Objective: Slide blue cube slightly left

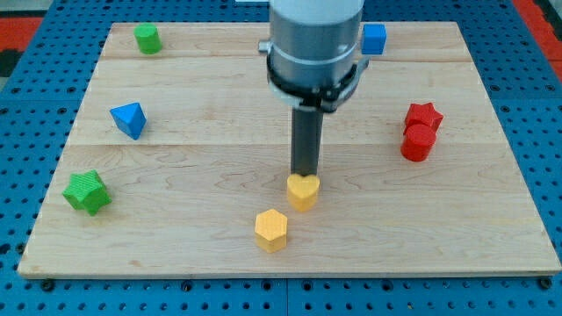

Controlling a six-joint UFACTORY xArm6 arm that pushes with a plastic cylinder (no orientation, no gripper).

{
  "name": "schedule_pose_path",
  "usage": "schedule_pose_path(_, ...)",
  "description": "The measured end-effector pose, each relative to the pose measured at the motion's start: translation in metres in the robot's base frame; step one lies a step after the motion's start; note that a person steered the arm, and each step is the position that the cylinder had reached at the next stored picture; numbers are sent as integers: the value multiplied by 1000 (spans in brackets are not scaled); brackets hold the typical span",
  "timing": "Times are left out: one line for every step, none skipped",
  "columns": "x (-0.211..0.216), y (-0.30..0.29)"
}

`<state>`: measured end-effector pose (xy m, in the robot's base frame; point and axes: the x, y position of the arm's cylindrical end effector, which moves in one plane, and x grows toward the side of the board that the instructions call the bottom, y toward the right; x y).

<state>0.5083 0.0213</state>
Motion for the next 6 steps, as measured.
schedule_pose_path(-6, 7)
schedule_pose_path(27, 7)
schedule_pose_path(29, 3)
schedule_pose_path(5, 36)
schedule_pose_path(-45, 59)
schedule_pose_path(-94, 45)
